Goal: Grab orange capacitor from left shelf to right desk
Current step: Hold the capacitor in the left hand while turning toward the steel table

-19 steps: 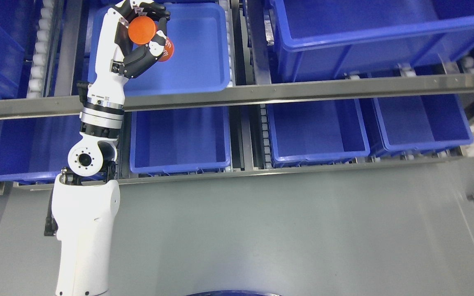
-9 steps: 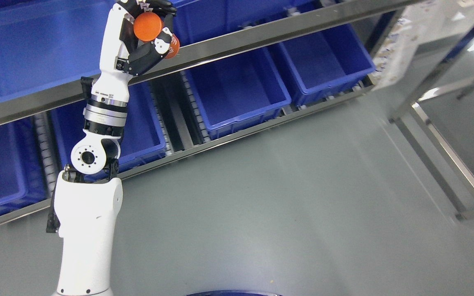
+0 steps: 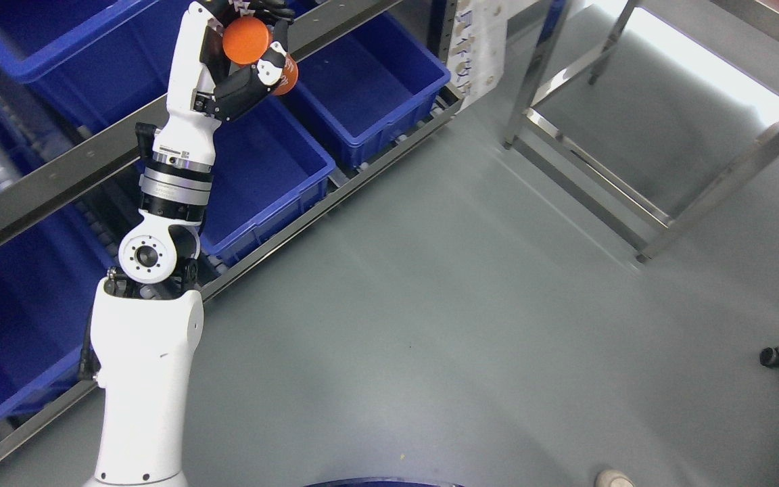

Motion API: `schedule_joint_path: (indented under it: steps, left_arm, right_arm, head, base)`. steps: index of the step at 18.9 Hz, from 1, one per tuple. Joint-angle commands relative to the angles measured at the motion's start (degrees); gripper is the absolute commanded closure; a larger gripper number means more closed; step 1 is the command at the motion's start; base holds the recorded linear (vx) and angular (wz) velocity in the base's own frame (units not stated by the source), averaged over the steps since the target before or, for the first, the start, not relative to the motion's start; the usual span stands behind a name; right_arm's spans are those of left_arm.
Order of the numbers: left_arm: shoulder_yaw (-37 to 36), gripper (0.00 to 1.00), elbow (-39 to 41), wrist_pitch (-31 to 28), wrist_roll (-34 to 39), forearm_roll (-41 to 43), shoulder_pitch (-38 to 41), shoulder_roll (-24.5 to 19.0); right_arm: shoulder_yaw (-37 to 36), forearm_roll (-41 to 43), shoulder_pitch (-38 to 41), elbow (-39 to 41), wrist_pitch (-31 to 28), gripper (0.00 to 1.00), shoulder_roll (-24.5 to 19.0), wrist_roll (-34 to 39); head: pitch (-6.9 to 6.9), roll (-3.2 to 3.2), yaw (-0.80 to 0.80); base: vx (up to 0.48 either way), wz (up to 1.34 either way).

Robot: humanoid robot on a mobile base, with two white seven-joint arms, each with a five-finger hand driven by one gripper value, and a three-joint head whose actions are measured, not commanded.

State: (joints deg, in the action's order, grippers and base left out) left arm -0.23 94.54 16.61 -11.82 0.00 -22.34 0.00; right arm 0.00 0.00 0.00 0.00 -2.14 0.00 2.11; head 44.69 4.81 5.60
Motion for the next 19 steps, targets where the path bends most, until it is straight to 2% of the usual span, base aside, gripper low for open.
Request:
schedule_joint_path:
  steps: [1, 8, 19]
  left_arm:
    - [-3.19, 0.96, -0.15, -0.26, 0.04, -0.44, -0.08, -1.0]
    - [-5.3, 0.96, -0.32, -0.26, 0.22, -0.88, 0.01, -1.0]
    - [-10.31, 0.95, -0.32, -0.52, 0.57, -0.88, 0.45, -1.0]
  right_arm:
    - [-0.62, 0.0, 0.79, 1.93, 0.03, 0.0, 1.0, -0.27]
    - [-0.62, 0.0, 0.79, 1.93, 0.03, 0.0, 1.0, -0.27]
    - [-0.62, 0.0, 0.79, 1.93, 0.03, 0.0, 1.0, -0.27]
  head:
    - [0.0, 0.0, 0.0]
    - [0.0, 0.0, 0.0]
    - [0.0, 0.0, 0.0]
  base:
    - [0.122, -0.59]
    - [0.177, -0.62]
    - [0.301, -0.43]
